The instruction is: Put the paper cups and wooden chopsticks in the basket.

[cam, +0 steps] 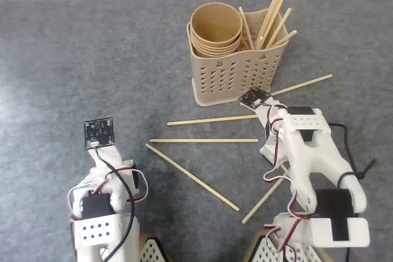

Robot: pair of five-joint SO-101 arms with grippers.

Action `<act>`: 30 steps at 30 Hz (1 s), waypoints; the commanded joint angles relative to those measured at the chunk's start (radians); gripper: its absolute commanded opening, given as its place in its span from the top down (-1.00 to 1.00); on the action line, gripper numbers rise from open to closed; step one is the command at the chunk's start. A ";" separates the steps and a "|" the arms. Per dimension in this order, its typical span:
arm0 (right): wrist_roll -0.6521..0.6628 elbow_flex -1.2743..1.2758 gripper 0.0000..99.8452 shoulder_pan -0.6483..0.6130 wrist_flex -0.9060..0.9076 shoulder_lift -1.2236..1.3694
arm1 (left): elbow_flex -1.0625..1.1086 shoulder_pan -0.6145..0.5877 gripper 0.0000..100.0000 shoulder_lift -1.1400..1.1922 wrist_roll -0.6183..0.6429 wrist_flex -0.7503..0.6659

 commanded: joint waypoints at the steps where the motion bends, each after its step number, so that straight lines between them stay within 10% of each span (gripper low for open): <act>1: 0.000 -0.034 0.98 -0.008 -0.013 0.002 | -0.004 0.005 0.98 -0.012 -0.009 -0.009; 18: 0.002 -0.700 0.99 -0.010 0.432 -0.378 | -0.004 0.005 0.98 -0.012 -0.009 -0.011; 30: -0.003 -0.856 0.99 -0.110 -0.031 -0.437 | -0.004 0.005 0.98 -0.012 -0.009 -0.011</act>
